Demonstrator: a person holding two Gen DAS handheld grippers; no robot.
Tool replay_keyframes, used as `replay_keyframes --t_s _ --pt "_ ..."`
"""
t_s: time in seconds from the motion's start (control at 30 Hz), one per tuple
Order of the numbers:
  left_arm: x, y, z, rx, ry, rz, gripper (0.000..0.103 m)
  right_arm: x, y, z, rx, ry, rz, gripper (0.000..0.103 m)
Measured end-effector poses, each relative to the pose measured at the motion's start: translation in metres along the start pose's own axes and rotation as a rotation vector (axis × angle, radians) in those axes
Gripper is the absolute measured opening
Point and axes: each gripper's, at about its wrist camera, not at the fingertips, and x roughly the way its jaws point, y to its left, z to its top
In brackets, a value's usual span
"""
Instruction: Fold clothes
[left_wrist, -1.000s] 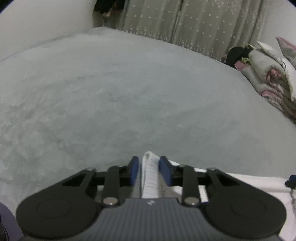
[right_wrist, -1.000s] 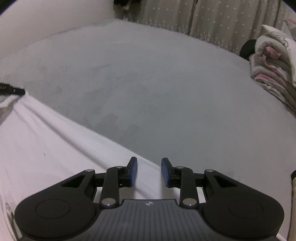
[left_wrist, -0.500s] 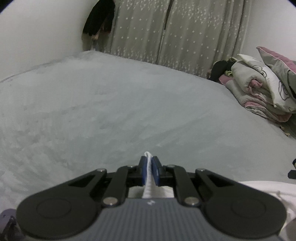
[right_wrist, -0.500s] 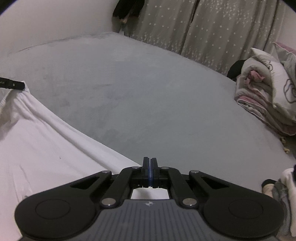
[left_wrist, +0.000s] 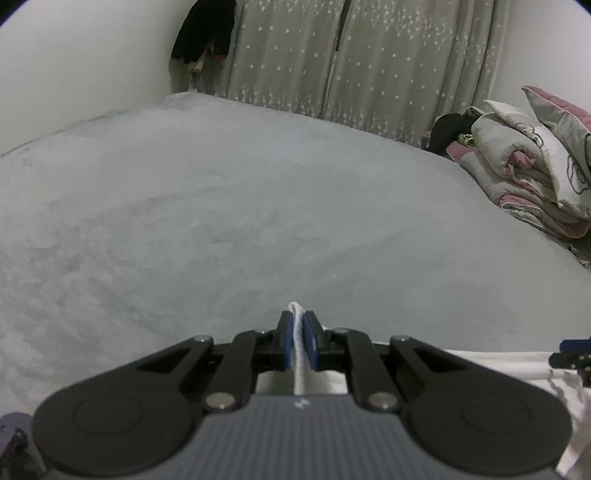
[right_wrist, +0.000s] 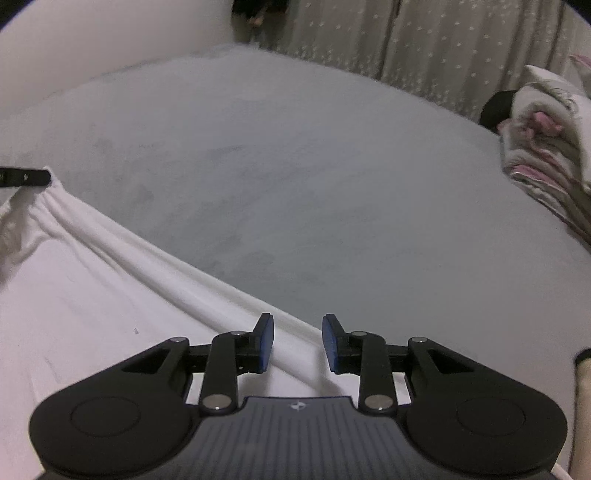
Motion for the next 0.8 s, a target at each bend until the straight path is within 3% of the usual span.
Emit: replay_keyframes --t_s 0.17,0.2,0.23,0.37,0.53,0.8 --pt "0.018 0.003 -0.007 0.004 0.019 0.007 0.009 0.025 0.009 0.0 -0.057 0.048 -0.003 0.028" --pt "0.02 0.004 -0.008 0.005 0.021 0.008 0.009 0.025 0.011 0.0 -0.064 0.054 0.011 0.013" --pt "0.023 0.005 -0.009 0.006 0.022 0.009 0.009 0.025 0.013 0.0 -0.07 0.061 0.026 0.005" --pt "0.019 0.004 -0.012 0.017 -0.017 0.003 0.009 0.018 0.028 -0.001 -0.157 0.054 -0.022 0.004" --pt "-0.002 -0.004 -0.01 0.081 -0.095 -0.019 0.009 -0.013 0.023 -0.006 -0.103 -0.018 -0.074 0.004" --pt "-0.039 -0.016 -0.004 0.099 -0.139 -0.069 0.009 -0.08 0.035 -0.013 -0.102 -0.128 -0.158 0.004"
